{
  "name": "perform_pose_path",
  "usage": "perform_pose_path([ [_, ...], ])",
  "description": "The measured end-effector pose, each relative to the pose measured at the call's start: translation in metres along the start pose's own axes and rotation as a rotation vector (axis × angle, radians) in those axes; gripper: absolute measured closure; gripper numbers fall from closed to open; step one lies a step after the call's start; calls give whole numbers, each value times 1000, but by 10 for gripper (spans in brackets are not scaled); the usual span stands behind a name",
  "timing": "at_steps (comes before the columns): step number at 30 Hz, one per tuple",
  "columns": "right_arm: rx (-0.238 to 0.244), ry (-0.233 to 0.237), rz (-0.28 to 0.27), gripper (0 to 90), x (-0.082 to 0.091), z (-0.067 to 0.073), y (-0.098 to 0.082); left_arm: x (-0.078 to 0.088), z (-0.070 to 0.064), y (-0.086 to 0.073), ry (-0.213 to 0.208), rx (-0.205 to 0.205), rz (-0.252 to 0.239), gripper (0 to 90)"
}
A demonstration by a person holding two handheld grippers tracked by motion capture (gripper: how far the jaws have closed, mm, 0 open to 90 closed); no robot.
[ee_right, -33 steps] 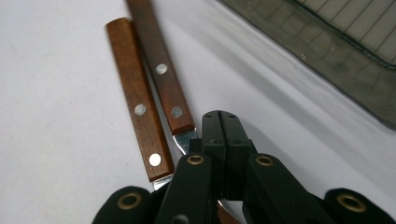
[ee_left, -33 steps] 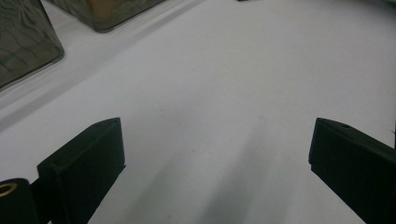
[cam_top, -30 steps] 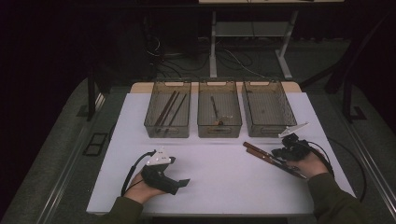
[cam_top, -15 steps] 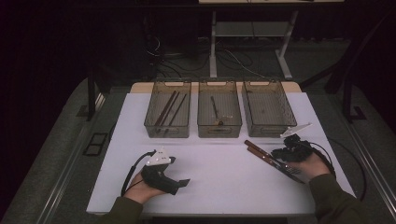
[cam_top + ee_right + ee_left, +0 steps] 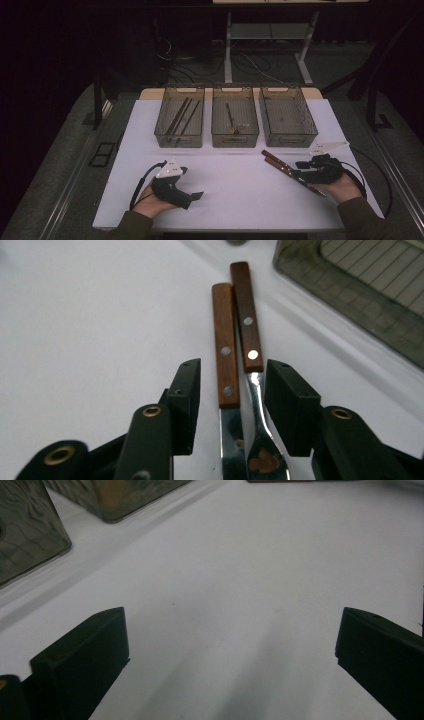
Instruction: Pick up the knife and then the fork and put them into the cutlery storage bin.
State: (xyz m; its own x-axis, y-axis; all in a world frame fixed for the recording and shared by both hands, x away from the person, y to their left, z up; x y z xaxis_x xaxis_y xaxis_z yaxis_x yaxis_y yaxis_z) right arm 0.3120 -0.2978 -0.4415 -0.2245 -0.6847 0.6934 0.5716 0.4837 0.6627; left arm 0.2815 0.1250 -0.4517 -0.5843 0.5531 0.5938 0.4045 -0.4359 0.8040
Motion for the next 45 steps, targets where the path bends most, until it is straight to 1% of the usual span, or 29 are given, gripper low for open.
perform_pose_path([
  [3, 23, 2, 26, 617, -5, 0, -2, 0, 0, 0, 3, 2, -3, 0],
  [8, 33, 7, 60, 660, -13, -1, -2, 0, 1, 0, 9, 4, -2, 0],
  [14, 49, -6, 74, 687, -18, -3, -2, 0, 0, 0, 10, 5, 0, 0],
  [18, 55, -4, 81, 712, -19, -4, -1, -1, -1, 0, 4, 2, 4, 0],
  [24, 66, -3, 84, 724, -21, -3, -1, -1, -1, 0, -1, -1, 8, 0],
  [32, 85, -16, 120, 727, -26, -3, -2, -2, -3, 0, -7, -2, 8, 0],
  [34, 94, -15, 139, 729, -29, -3, -3, -2, -3, 0, -8, -3, 7, 0],
  [44, 105, -20, 141, 751, -30, -2, -4, -2, -3, 0, -12, -13, 13, 0],
  [45, 104, -14, 138, 757, -30, -2, -4, -2, -3, 0, -12, -14, 14, 0],
])
Point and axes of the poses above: each handheld gripper's, and its own axes: x roughly backward along the jaws, y roughly out of its top, z roughly to its left, the point moved 3 cm from there along -x, roughly forward along the jaws, and after that the axes turned 15 degrees about y, right-handed, at the moved point
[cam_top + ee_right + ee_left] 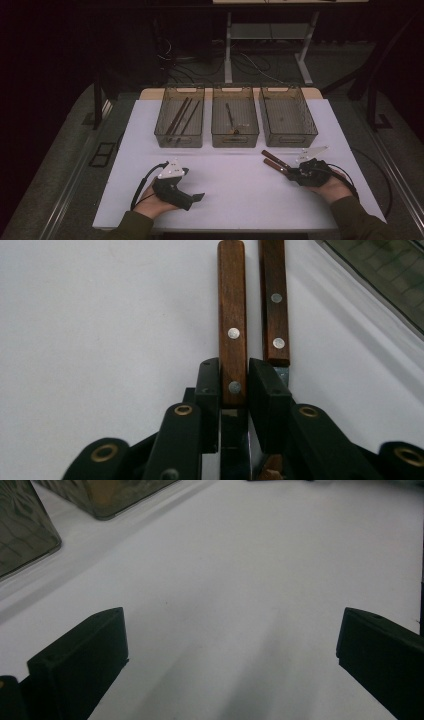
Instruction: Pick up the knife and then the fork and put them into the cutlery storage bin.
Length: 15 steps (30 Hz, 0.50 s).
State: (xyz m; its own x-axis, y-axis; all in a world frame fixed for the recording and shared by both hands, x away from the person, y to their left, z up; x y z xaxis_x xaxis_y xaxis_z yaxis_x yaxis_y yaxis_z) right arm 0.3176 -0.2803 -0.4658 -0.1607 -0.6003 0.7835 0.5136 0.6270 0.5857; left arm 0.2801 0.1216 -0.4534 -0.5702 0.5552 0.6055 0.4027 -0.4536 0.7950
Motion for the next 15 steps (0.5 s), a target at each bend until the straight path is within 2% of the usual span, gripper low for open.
perform_pose_path([
  [15, -11, 8, -17, 765, 1, -2, 0, 1, -1, 0, -4, -4, -5, 0],
])
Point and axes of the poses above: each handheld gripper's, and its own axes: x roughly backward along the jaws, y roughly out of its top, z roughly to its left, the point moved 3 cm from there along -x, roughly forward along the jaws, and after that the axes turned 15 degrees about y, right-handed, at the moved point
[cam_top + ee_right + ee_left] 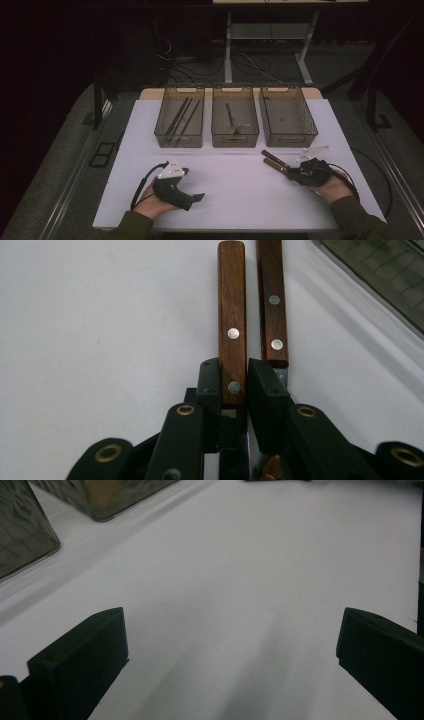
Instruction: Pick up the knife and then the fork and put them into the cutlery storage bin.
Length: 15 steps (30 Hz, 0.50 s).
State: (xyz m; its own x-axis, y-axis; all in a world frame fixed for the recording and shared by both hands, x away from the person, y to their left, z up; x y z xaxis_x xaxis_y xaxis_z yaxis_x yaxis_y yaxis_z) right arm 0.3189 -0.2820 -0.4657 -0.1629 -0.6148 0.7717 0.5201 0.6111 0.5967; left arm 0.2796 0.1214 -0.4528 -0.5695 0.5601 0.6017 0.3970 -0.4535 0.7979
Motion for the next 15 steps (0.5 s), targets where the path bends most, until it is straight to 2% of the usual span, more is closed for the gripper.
perform_pose_path([
  [15, -17, 28, -35, 765, 5, 0, 2, 0, -1, 0, -5, -2, 1, 0],
])
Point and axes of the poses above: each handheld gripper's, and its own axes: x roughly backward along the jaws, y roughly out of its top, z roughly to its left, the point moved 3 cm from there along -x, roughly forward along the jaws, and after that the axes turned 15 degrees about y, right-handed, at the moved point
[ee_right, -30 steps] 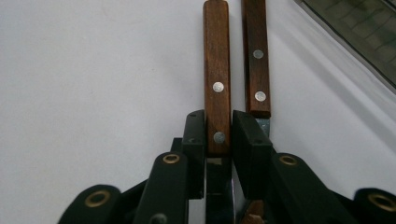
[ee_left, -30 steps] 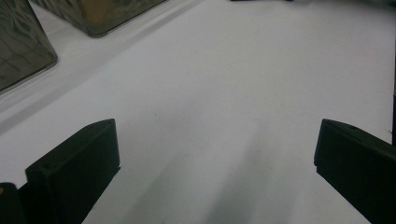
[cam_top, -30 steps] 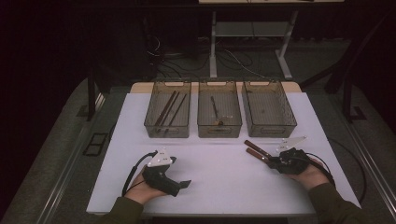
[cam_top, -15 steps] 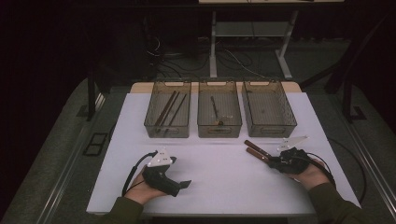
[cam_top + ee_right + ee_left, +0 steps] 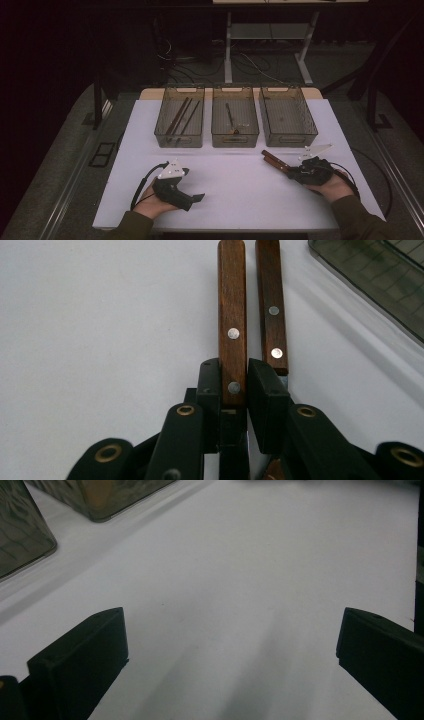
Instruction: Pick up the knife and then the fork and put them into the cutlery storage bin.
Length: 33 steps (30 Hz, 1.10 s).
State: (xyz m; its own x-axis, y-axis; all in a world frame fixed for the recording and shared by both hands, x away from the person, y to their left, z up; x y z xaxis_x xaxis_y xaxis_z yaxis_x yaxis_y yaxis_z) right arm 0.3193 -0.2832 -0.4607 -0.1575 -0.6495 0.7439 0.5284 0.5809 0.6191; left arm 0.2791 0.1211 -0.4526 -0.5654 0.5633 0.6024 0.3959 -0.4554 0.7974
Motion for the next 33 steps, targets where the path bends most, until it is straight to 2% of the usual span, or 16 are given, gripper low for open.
perform_pose_path([
  [3, -1, 11, 20, 765, -2, 0, -1, 0, 0, 0, -1, 1, 0, 0],
  [8, -3, 21, 93, 764, -6, -1, 5, 0, 0, 0, -2, 2, 1, 0],
  [15, 31, 3, 286, 762, -11, 1, 24, 0, -1, 0, -4, 4, 0, 0],
  [21, 25, 15, 465, 759, -20, -1, 40, -1, -2, 0, -7, 10, -5, 0],
  [26, 3, 22, 554, 760, -25, -2, 49, -1, -2, 0, -8, 9, -5, 0],
  [28, 4, 17, 589, 763, -28, -1, 52, -1, -3, 0, -9, 8, -4, 0],
  [30, 26, -5, 634, 766, -30, -1, 55, -2, -3, 0, -9, 9, -4, 0],
  [33, 33, -4, 648, 767, -31, -2, 56, -1, -3, 0, -11, 3, -4, 0],
])
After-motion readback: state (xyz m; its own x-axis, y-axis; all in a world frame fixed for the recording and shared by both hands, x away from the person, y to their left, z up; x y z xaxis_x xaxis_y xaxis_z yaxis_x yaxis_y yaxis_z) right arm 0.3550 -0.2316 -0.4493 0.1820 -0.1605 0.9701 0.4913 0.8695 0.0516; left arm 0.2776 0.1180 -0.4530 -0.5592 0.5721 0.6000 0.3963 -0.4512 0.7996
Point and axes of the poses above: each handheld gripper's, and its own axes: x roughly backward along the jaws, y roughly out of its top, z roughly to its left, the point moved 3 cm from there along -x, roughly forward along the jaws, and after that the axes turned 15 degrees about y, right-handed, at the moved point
